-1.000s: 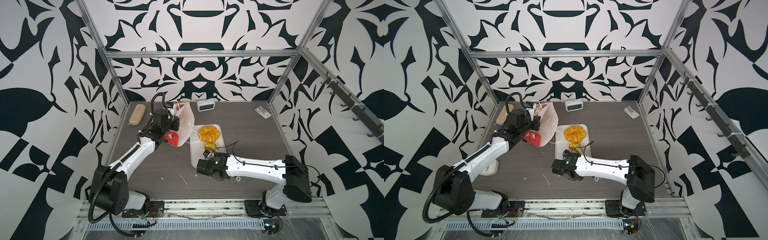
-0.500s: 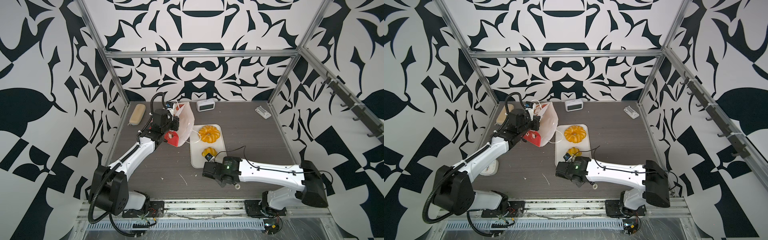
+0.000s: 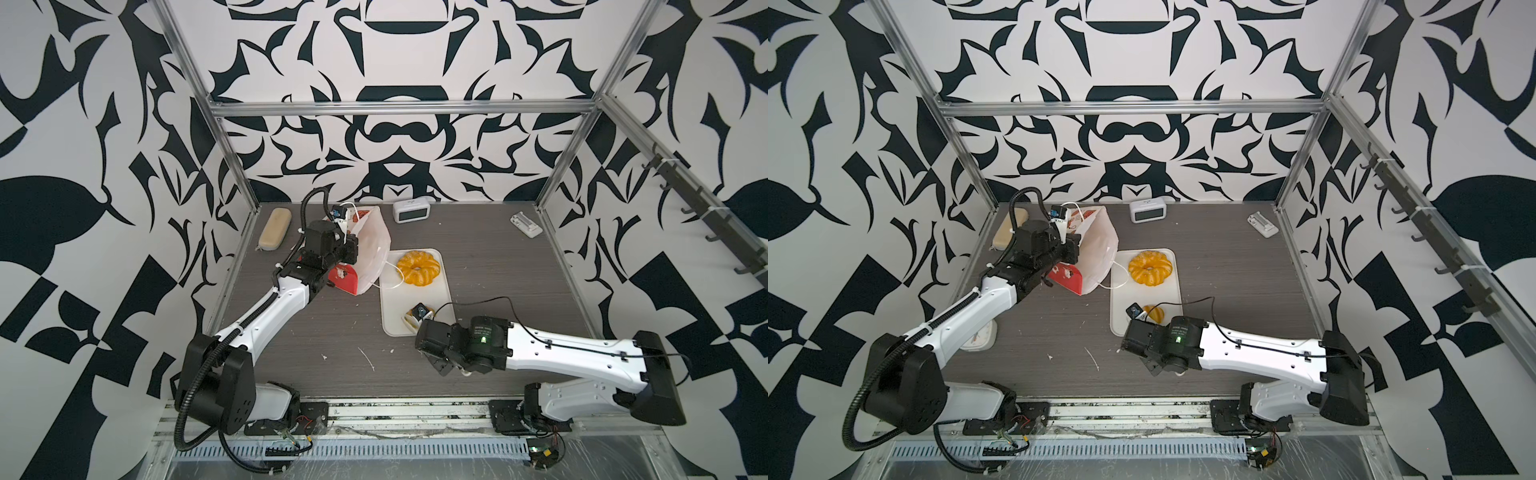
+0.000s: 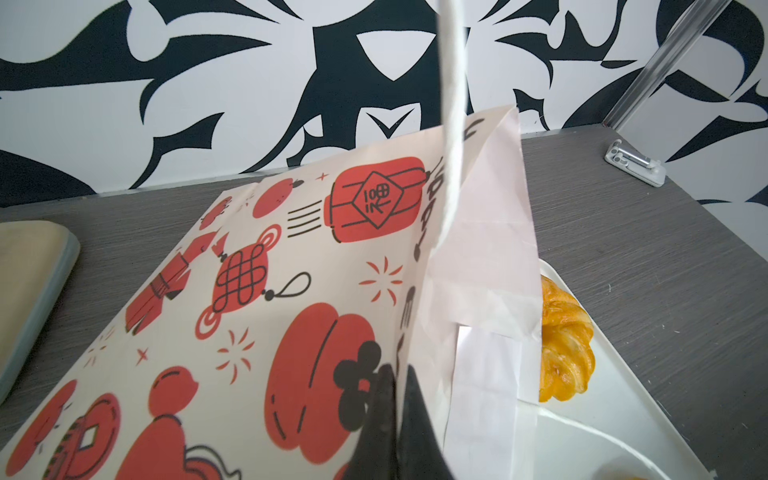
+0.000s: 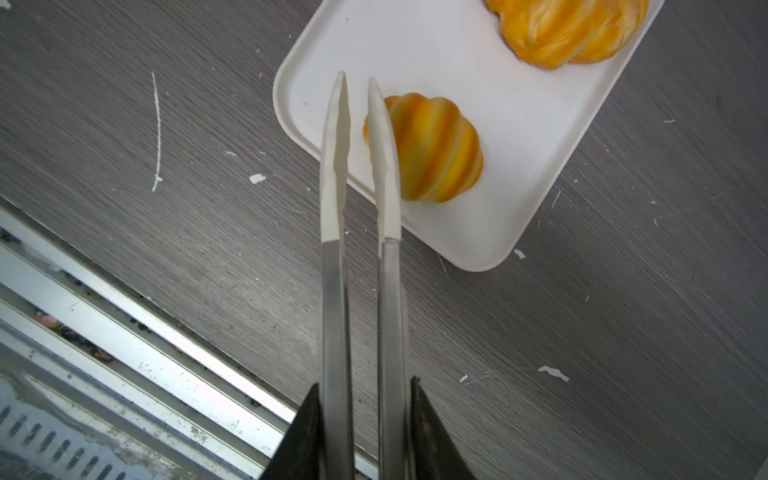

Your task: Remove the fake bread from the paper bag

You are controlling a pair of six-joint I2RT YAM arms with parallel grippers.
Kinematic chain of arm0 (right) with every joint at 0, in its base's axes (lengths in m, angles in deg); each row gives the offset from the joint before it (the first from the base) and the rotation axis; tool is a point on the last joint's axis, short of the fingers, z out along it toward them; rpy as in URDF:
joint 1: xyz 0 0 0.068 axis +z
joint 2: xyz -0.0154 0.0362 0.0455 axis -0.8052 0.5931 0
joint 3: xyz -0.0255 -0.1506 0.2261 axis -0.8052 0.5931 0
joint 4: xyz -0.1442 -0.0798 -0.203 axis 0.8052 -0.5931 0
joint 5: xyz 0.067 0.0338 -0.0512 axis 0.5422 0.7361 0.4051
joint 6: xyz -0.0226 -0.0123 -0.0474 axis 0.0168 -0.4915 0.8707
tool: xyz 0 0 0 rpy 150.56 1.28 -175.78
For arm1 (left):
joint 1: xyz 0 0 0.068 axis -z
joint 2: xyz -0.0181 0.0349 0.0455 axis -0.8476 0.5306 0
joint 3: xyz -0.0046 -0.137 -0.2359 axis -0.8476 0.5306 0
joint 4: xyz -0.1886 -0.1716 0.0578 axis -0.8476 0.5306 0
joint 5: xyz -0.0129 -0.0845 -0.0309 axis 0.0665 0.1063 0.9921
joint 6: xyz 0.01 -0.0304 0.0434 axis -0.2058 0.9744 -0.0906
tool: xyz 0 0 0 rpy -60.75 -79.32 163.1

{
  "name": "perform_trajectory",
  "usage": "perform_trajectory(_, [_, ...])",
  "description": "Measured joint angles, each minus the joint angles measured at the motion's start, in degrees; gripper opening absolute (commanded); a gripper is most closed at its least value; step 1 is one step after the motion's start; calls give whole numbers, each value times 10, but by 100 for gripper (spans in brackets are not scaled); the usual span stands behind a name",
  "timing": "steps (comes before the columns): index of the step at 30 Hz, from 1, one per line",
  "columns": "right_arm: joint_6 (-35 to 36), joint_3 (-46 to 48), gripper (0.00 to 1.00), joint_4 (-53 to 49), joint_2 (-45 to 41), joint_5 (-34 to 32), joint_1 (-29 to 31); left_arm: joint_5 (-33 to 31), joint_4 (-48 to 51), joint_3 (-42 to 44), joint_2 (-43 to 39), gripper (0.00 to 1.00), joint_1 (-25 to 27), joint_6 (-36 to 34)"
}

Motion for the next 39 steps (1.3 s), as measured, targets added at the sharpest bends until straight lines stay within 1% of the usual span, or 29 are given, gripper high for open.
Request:
perform_trajectory(5, [7, 28, 33, 44, 16, 11, 0, 0, 0, 0, -1, 0, 0, 1])
perform_trajectory(9, [8, 60, 32, 54, 12, 13, -9, 1, 0, 0, -1, 0, 0, 1])
perform_trajectory(16, [8, 93, 30, 57, -29, 12, -64, 10, 0, 0, -1, 0, 0, 7])
perform_trajectory(21, [18, 101, 29, 58, -56, 12, -106, 13, 0, 0, -1, 0, 0, 10])
perform_trajectory(26, [39, 101, 30, 62, -57, 12, -122, 13, 0, 0, 0, 0, 0, 10])
perform_trajectory(31, [57, 111, 30, 88, -57, 15, -146, 16, 0, 0, 0, 0, 0, 10])
perform_trajectory(35, [70, 115, 30, 105, -65, 17, -153, 21, 1, 0, 1, 0, 0, 10])
perform_trajectory(39, [80, 122, 30, 127, -107, 31, -153, 28, 3, -1, 6, 0, 0, 9])
